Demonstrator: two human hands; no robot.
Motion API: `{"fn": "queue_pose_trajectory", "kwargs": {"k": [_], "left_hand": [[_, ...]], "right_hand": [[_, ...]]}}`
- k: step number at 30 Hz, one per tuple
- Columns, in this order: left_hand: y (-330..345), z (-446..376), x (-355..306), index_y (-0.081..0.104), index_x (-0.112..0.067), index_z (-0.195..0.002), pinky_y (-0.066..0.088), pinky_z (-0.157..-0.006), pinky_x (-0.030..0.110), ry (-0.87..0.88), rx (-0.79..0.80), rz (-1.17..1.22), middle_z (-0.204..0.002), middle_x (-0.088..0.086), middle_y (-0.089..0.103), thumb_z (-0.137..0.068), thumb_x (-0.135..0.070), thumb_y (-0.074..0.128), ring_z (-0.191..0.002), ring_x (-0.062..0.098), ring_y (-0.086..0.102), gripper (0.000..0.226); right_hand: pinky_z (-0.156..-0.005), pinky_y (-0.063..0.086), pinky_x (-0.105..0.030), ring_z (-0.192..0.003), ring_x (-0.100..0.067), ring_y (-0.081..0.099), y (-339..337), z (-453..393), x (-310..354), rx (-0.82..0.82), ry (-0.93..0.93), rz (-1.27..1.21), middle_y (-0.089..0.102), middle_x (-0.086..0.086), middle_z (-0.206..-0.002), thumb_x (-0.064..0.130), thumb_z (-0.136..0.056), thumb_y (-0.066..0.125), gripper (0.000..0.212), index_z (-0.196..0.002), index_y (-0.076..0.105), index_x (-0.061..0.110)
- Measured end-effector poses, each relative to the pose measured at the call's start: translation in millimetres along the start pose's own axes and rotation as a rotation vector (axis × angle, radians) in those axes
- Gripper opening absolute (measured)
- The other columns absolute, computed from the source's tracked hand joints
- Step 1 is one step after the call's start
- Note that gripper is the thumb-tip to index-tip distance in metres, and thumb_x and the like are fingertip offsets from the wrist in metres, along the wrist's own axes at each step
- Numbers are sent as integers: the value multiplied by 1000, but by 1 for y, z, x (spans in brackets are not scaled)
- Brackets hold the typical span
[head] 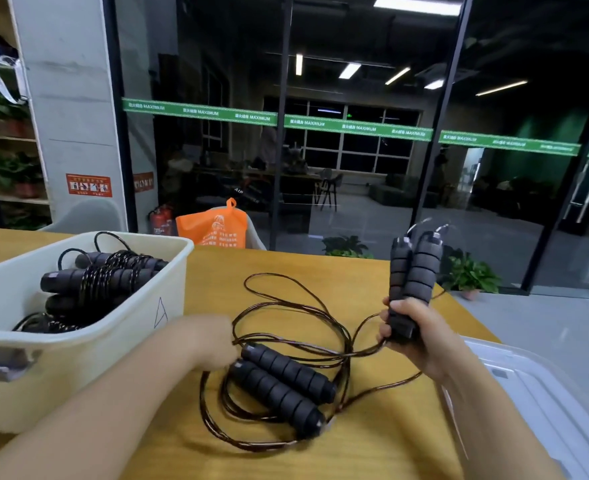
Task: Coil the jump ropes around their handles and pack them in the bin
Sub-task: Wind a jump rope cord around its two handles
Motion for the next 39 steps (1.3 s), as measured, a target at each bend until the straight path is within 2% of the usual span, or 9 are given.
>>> {"fn": "queue_pose_trajectory", "kwargs": {"k": [4,12,15,20,25,29,32,35,39], "left_hand": [[27,29,-46,60,-14,-84,42,-44,19,265,473,625,-71,3,67,-99,-26,46,-44,11,56,23],[-46,53,-116,52,-12,-106,56,-49,23,581,309,1367,-98,12,72,-99,-27,42,-64,26,70,19],[-77,48,-124,59,-14,-101,60,-65,28,639,85,1295,-98,12,70,-101,-19,40,-83,33,72,20],[-135,41,-101,68,-21,-88,55,-79,19,719,-582,1105,-94,8,65,-94,11,41,-83,10,69,42],[-131,42,-87,76,-21,-82,29,-100,14,798,-977,493,-103,2,55,-78,7,35,-121,13,44,50],[-83,-16,-72,61,-32,-121,26,-114,40,429,-693,25,-151,3,25,-79,17,44,-146,22,-2,67],[-34,-45,-31,1,-45,-148,3,-114,61,60,-259,-173,-156,-1,-26,-80,17,47,-139,30,-32,104],[-3,-42,-14,-12,-44,-147,-10,-107,69,-58,-13,-332,-155,4,-30,-86,3,55,-137,36,-33,102],[13,-33,-25,-14,-46,-145,1,-114,62,80,220,-161,-158,-1,-20,-82,-34,72,-144,31,-20,108]], "right_hand": [[-65,47,-39,-59,-23,49,-11,0,6,-103,-42,388,48,-10,-67,22,-63,66,39,-94,50,4],[-67,50,-36,-65,-22,51,-14,0,10,-152,-96,225,49,-9,-72,18,-70,66,30,-93,50,9],[-60,51,-32,-61,-20,56,-20,-3,6,-189,-87,34,52,-8,-71,10,-85,62,10,-87,52,8],[-65,47,-34,-67,-20,54,-24,-3,5,-216,-86,-195,53,-6,-74,8,-93,51,5,-88,53,9],[-63,53,-34,-73,-23,65,-25,-6,-12,-229,10,-24,57,-9,-81,5,-91,56,7,-96,52,8],[-67,55,-35,-77,-23,67,-8,-8,-34,-101,113,174,63,-10,-78,5,-88,59,13,-100,54,5],[-73,54,-36,-91,-26,68,6,-6,-41,3,152,246,66,-11,-89,9,-77,70,31,-104,56,4],[-69,52,-34,-85,-26,61,12,-3,-45,49,185,359,58,-11,-92,16,-56,69,50,-104,56,8],[-56,39,-23,-69,-17,47,22,0,-43,123,127,646,49,-4,-82,28,-45,67,58,-100,55,14]]}}
Point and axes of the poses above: each hand's wrist, its own z-axis away from the middle knuckle, its own y-axis out of the palm, x = y × z, the point moved 10 cm from there along -z, towards the middle knuckle
